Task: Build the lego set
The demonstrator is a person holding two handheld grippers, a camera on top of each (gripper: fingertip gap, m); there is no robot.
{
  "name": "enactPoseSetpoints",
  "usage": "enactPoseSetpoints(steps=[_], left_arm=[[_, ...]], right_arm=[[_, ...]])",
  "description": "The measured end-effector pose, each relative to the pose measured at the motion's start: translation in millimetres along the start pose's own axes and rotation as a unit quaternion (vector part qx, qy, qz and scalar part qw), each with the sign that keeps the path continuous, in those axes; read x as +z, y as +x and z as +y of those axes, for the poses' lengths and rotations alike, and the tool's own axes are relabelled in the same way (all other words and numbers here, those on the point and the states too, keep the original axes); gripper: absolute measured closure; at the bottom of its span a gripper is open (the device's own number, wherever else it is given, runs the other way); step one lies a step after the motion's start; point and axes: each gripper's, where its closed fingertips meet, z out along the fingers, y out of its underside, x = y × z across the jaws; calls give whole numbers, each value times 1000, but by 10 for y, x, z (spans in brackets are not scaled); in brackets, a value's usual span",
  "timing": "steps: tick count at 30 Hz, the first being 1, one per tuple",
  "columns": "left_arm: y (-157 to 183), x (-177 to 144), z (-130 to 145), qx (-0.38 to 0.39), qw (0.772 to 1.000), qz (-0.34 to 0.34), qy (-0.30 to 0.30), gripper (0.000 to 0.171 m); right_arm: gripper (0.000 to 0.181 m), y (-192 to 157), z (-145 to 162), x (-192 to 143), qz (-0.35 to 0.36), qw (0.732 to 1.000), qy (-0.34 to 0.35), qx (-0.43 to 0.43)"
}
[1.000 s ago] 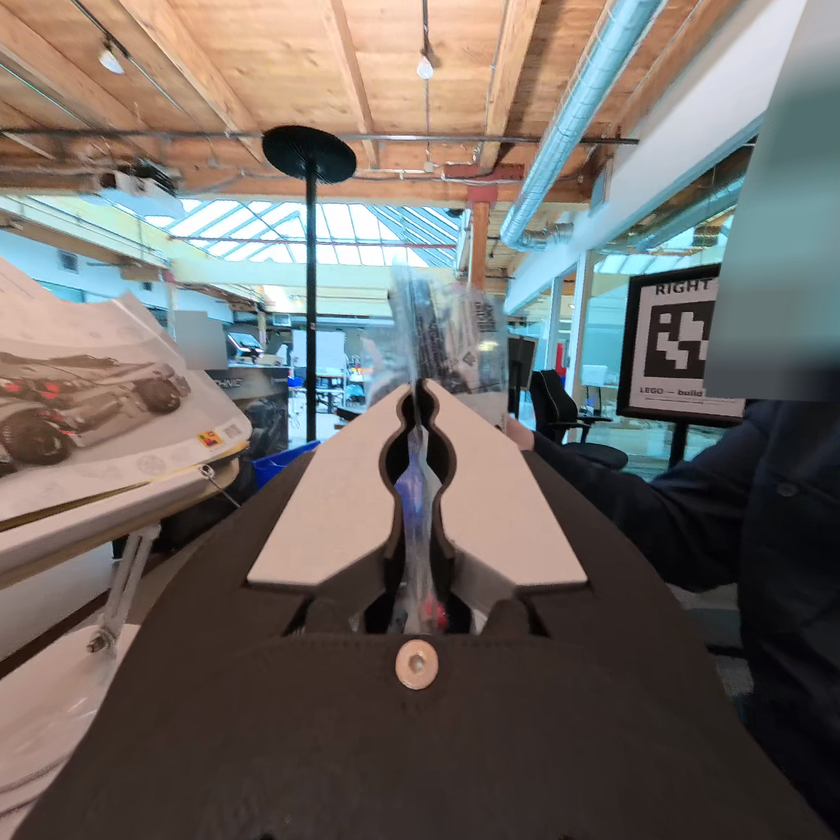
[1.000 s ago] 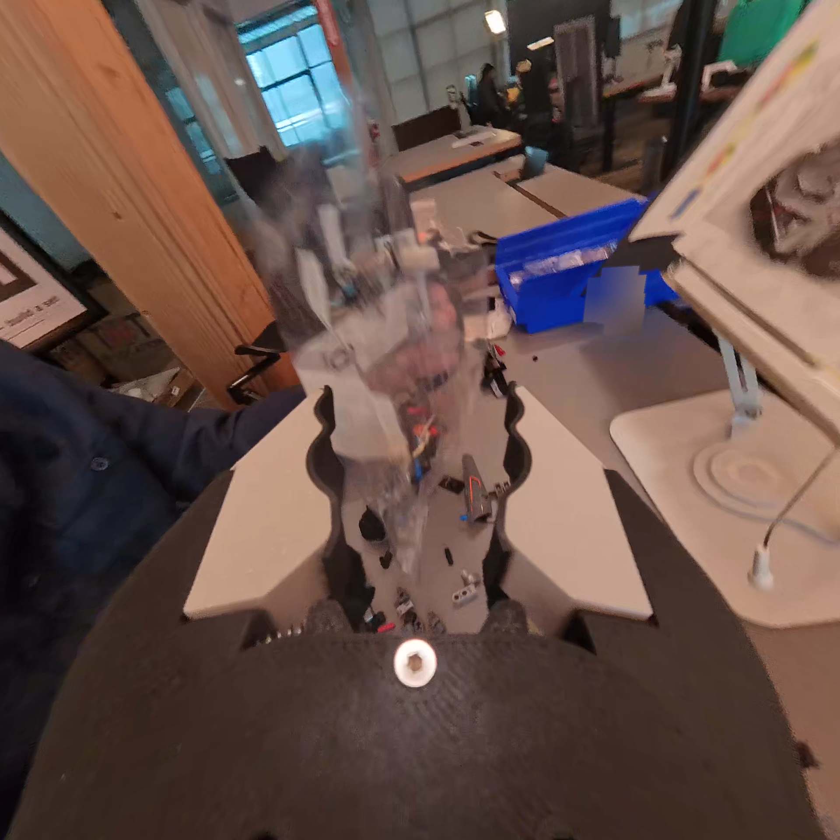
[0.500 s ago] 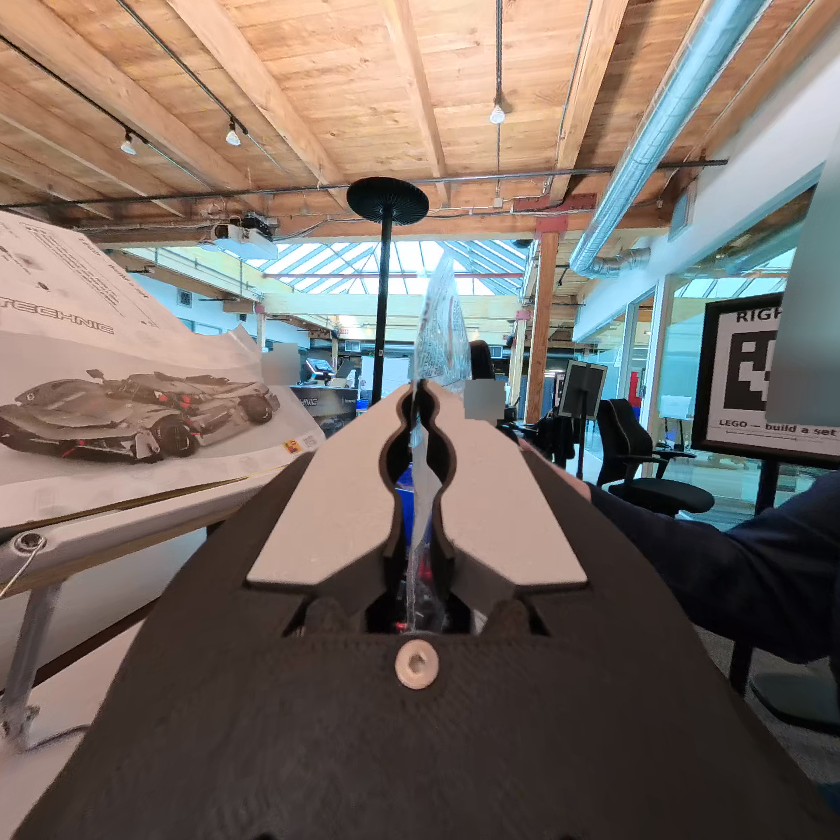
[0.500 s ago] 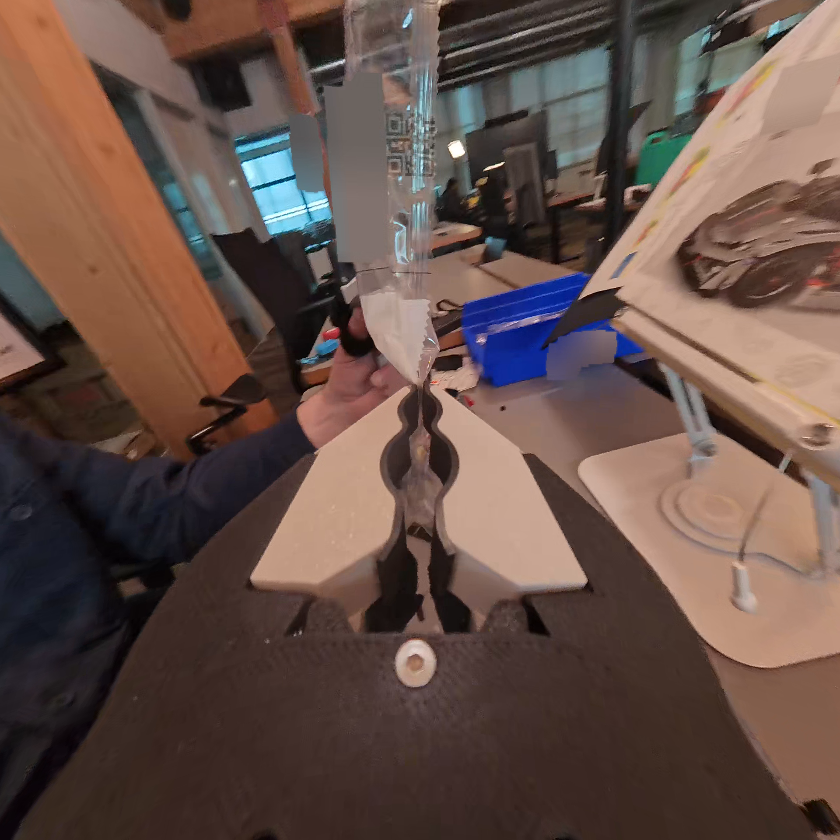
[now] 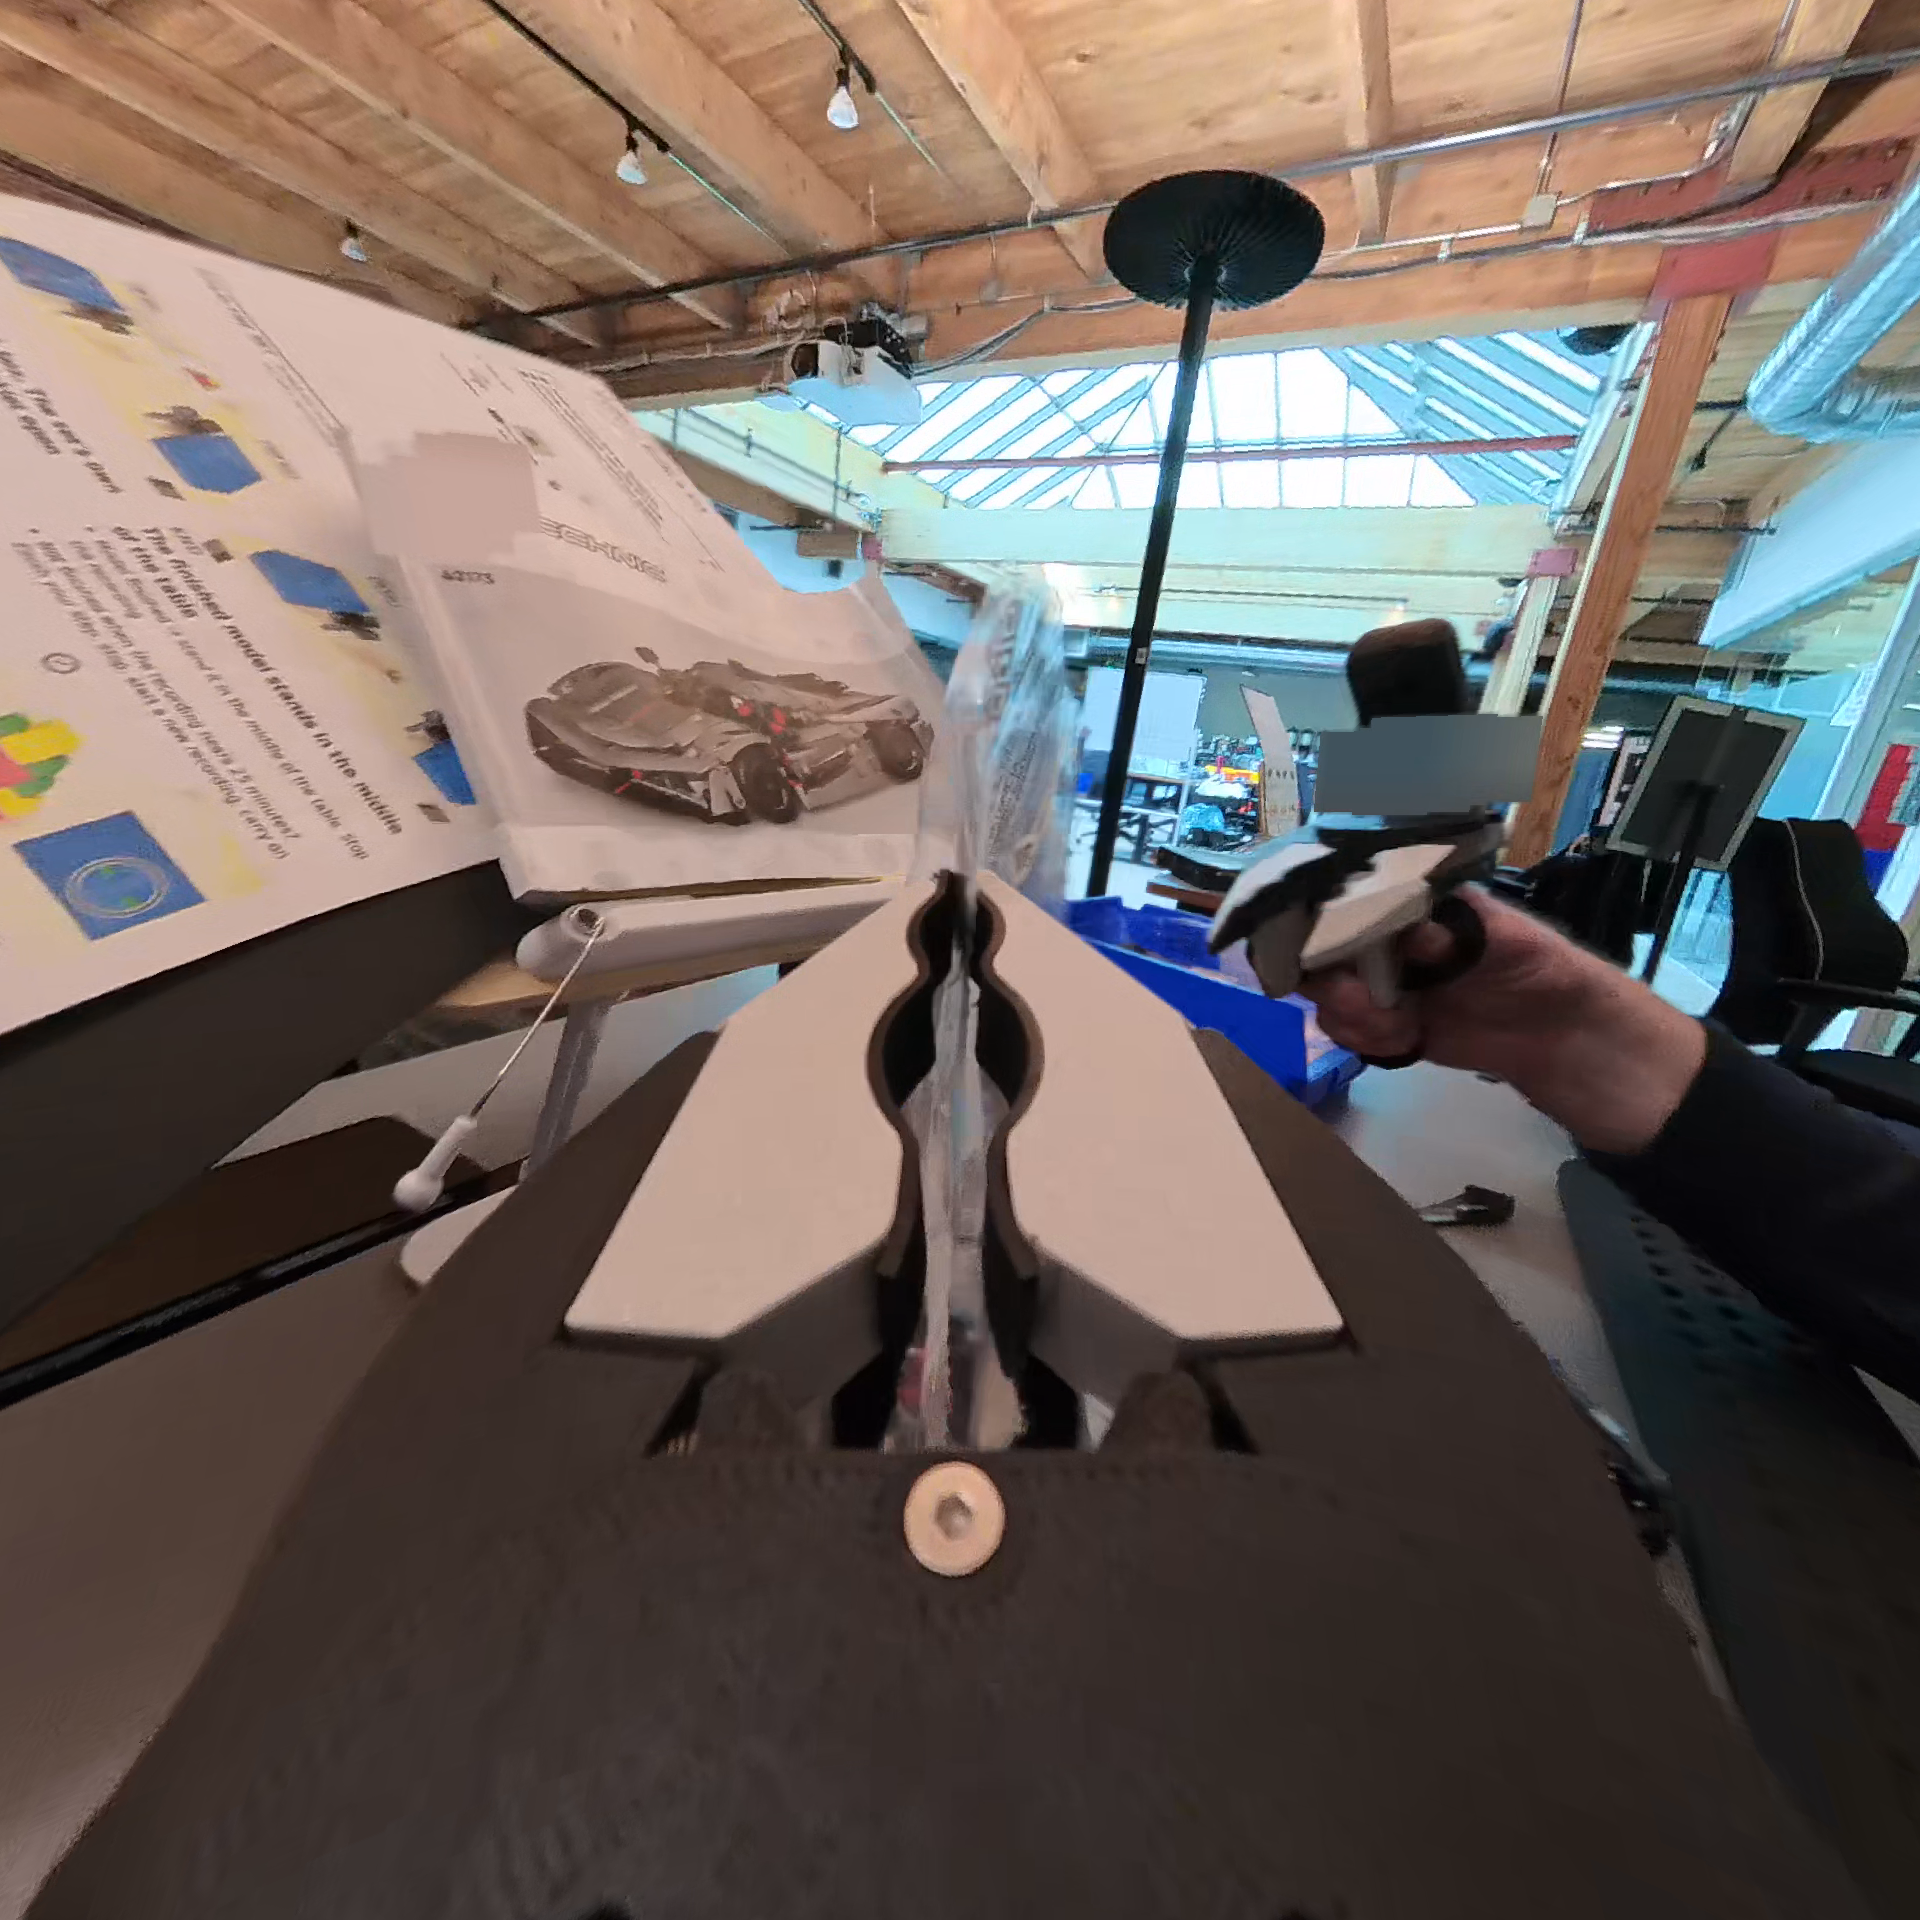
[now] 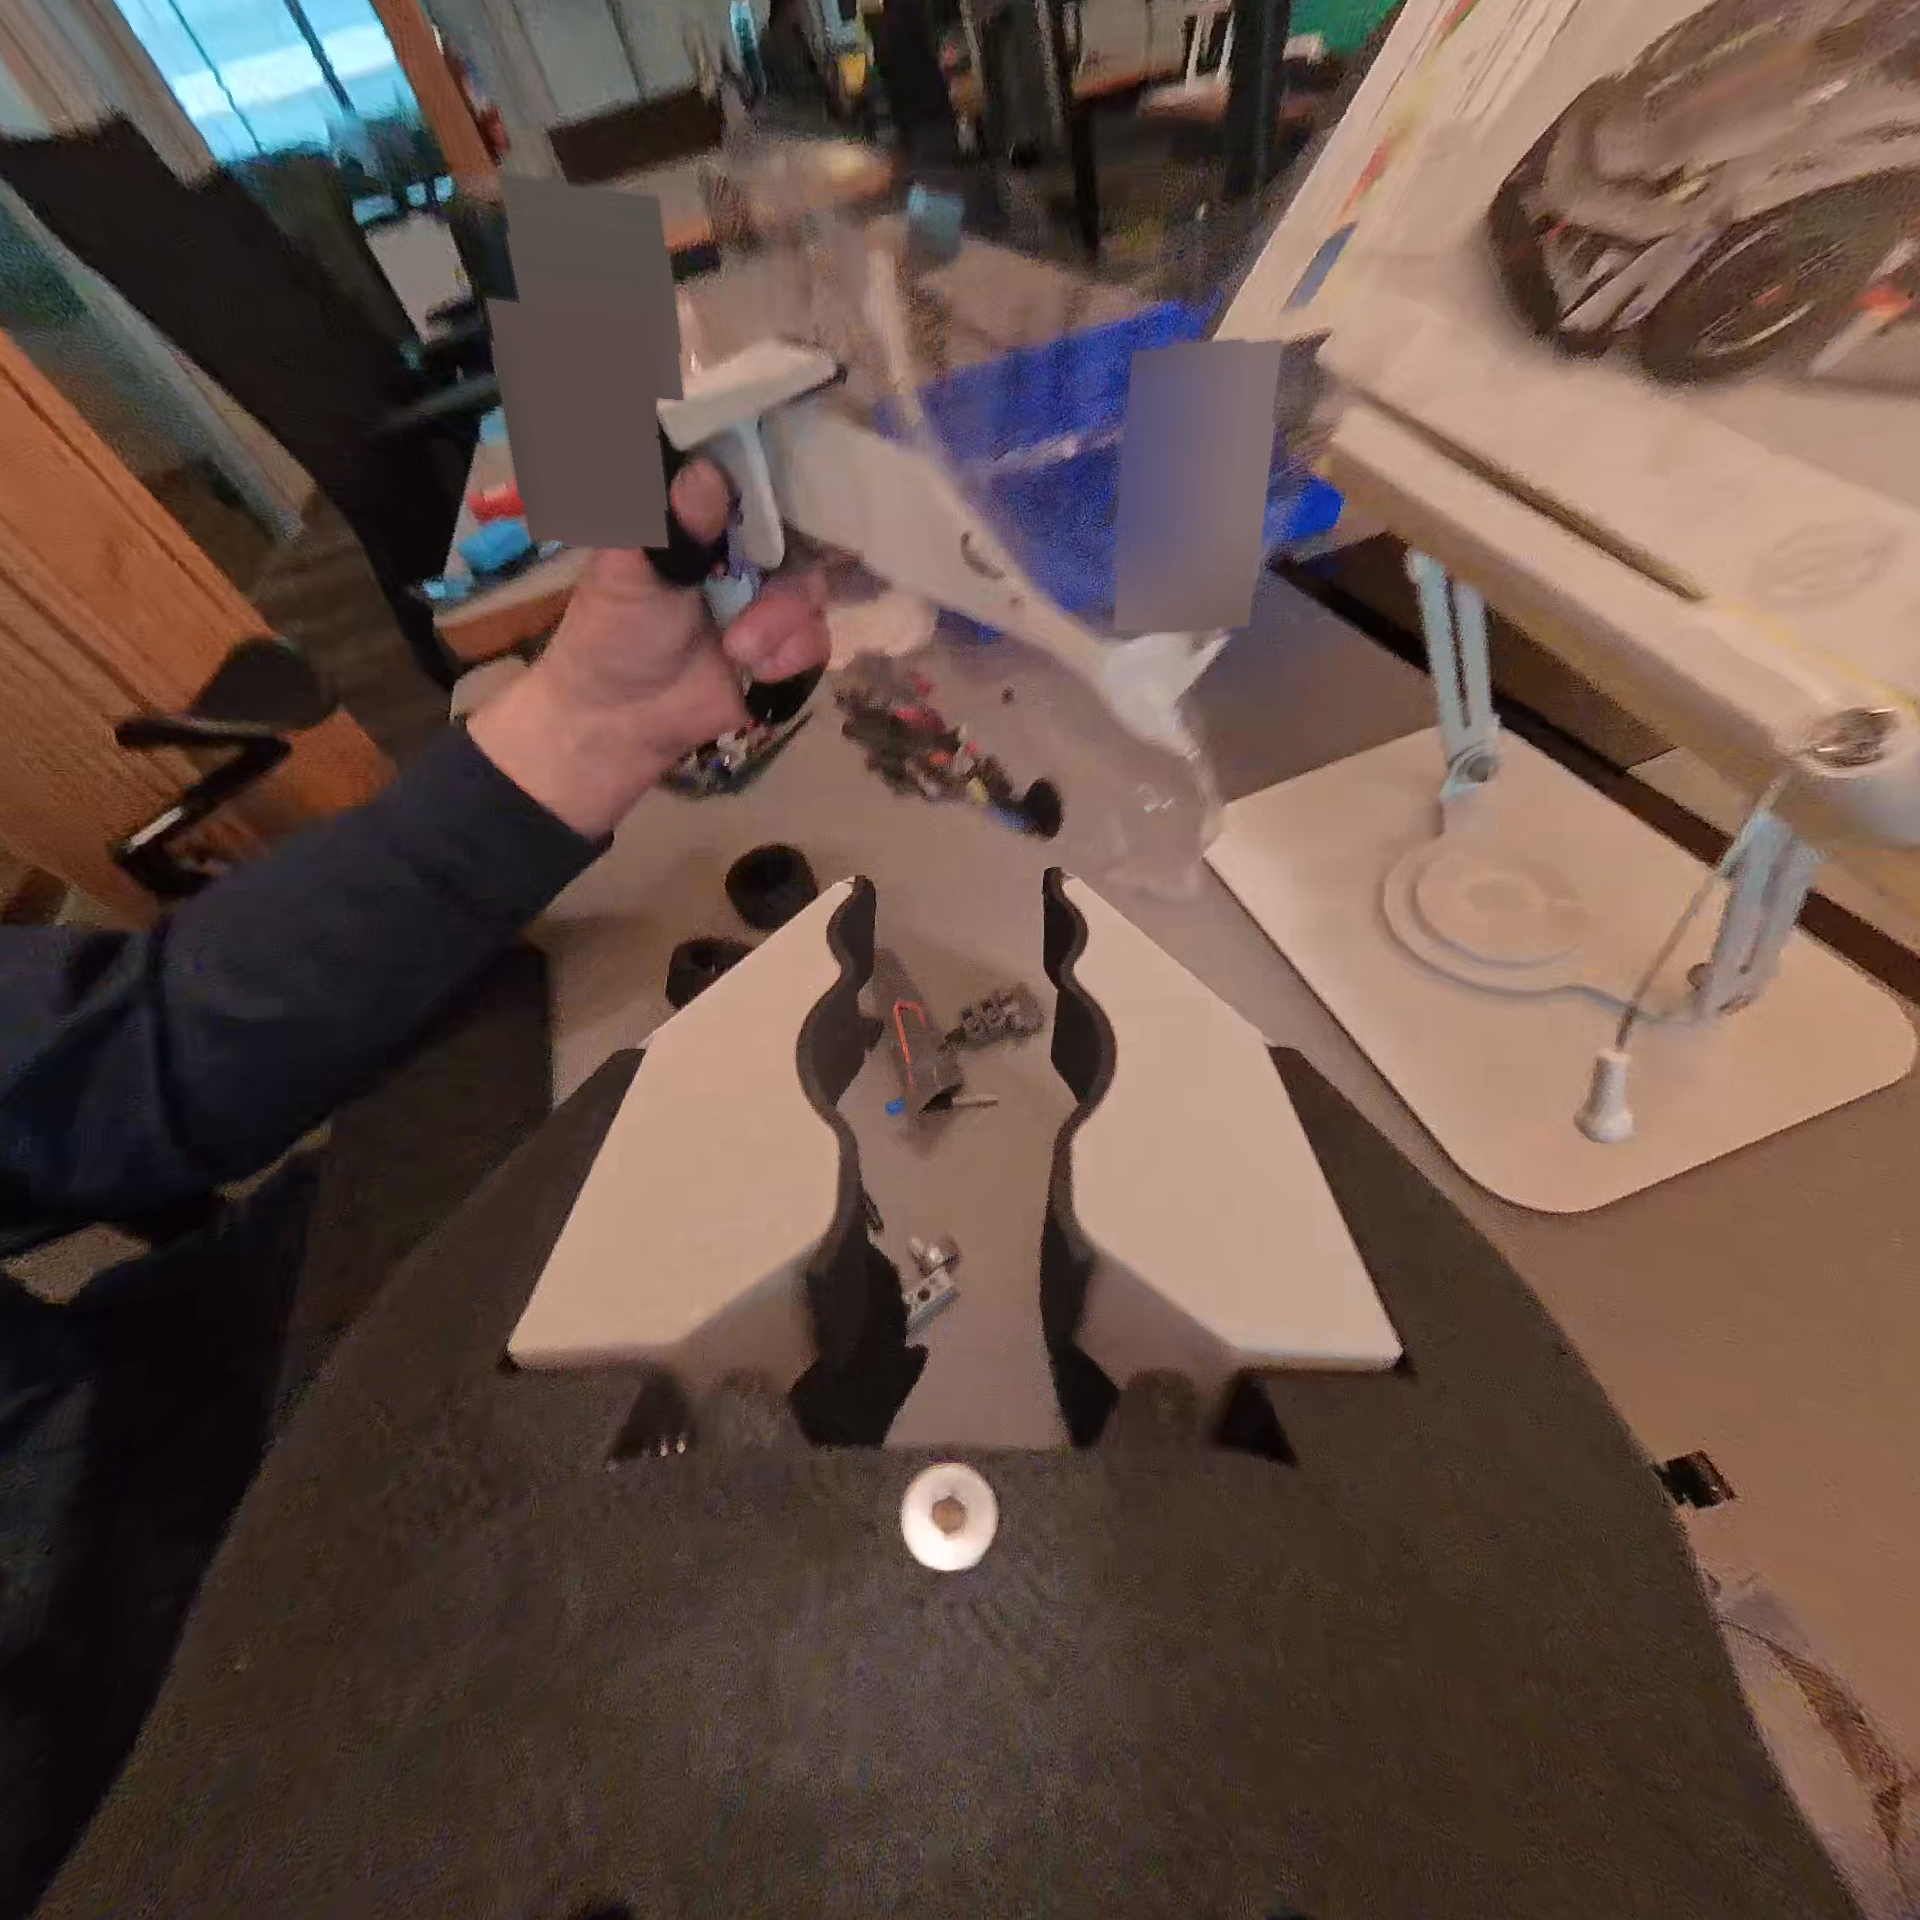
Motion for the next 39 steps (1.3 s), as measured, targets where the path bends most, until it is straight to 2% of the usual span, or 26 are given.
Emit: enactPoseSetpoints(steps=[2,6,8,10,13,15,22,25,28,33,36,39], left_arm=[[-68,-14,69,11,1000,-13,-5,171],[-64,18,162,40,999,-9,-12,171],[-49,40,254,33,999,1,-25,171],[-57,60,381,31,998,3,-48,171],[-81,75,638,39,993,2,-113,171],[-111,63,713,39,990,-4,-133,170],[-5,-18,644,41,990,24,-130,168],[7,-15,612,48,990,21,-129,160],[19,8,656,64,987,17,-146,160],[31,-7,611,63,988,16,-142,155],[98,-22,456,80,989,14,-120,148],[293,-27,308,108,988,30,-108,145]], right_arm=[[149,-200,235,196,-38,997,-68,-23],[145,-351,789,689,-35,975,-202,-89],[146,-310,1049,868,-12,958,-266,-110],[146,-234,1162,956,5,949,-295,-114],[141,-165,1115,1056,12,955,-285,-82],[141,-31,1132,1100,46,951,-299,-71],[137,159,1335,1331,66,940,-334,1],[144,196,1379,1375,83,935,-346,9],[149,208,1378,1388,93,932,-351,-5],[151,89,1331,1339,61,935,-347,-32],[152,2,1175,1246,31,948,-314,-43],[151,-156,966,1097,-26,966,-258,-16]])
